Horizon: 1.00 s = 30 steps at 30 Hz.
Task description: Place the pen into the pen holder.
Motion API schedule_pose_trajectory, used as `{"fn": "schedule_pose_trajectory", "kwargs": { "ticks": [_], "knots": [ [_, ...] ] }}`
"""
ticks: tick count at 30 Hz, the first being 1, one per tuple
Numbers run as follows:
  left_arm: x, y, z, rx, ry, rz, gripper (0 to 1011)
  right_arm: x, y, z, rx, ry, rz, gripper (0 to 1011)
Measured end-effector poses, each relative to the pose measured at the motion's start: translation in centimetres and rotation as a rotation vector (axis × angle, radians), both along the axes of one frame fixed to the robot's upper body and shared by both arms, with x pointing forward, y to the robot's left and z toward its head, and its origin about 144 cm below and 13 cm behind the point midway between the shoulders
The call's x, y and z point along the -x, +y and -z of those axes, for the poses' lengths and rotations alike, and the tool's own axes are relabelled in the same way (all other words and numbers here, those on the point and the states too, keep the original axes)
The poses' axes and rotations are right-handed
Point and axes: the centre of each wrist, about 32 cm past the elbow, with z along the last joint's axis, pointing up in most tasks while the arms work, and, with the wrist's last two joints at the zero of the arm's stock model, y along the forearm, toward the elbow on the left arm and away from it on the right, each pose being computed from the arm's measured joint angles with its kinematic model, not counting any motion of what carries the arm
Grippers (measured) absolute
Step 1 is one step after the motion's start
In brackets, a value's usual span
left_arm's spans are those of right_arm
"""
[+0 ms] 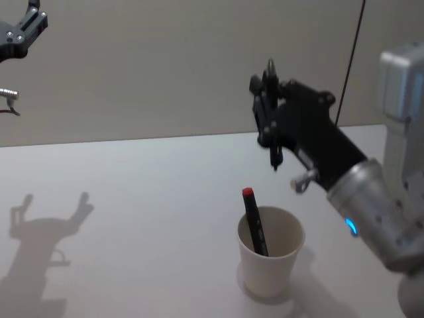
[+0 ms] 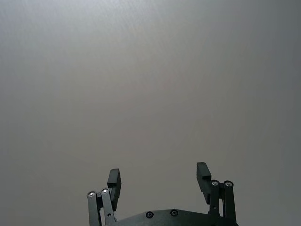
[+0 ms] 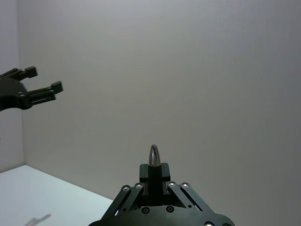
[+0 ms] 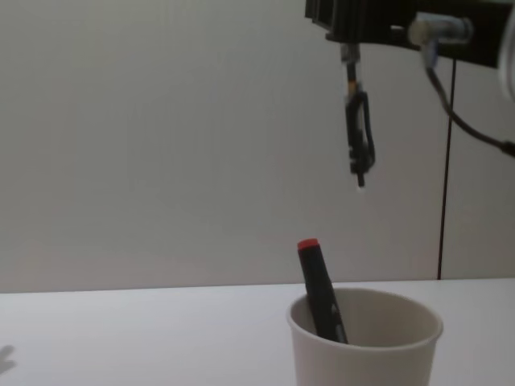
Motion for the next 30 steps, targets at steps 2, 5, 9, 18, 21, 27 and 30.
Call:
{"fn": "schedule_pose_trajectory", "kwargs": {
  "ticks": [2,5,9,18,21,27,30],
  "knots": [
    [0.0,0.0,0.0,0.001,0.003,0.0,1001,0.7,-0.1,0.2,0.004,0.0,-0.009,125],
    [0.1,0.0,0.0,0.002,0.006,0.0,1001,2.0,-0.4,0.7,0.019,0.0,-0.022,125],
    [0.1,-0.1,0.0,0.003,0.01,-0.001,1001,3.5,-0.8,1.4,0.042,-0.001,-0.024,125],
    [0.2,-0.1,0.0,0.005,0.016,-0.001,1001,5.7,-1.3,2.5,0.081,-0.048,-0.002,125],
    [0.2,-0.1,0.0,0.005,0.017,-0.001,1001,6.1,-1.3,2.7,0.089,-0.07,0.004,125],
    [0.2,-0.1,0.0,0.006,0.018,-0.001,1001,6.3,-1.2,2.8,0.098,-0.102,0.009,125],
    [0.2,-0.1,0.0,0.006,0.019,-0.001,1001,6.3,-1.0,2.8,0.103,-0.115,0.009,125]
  ]
}}
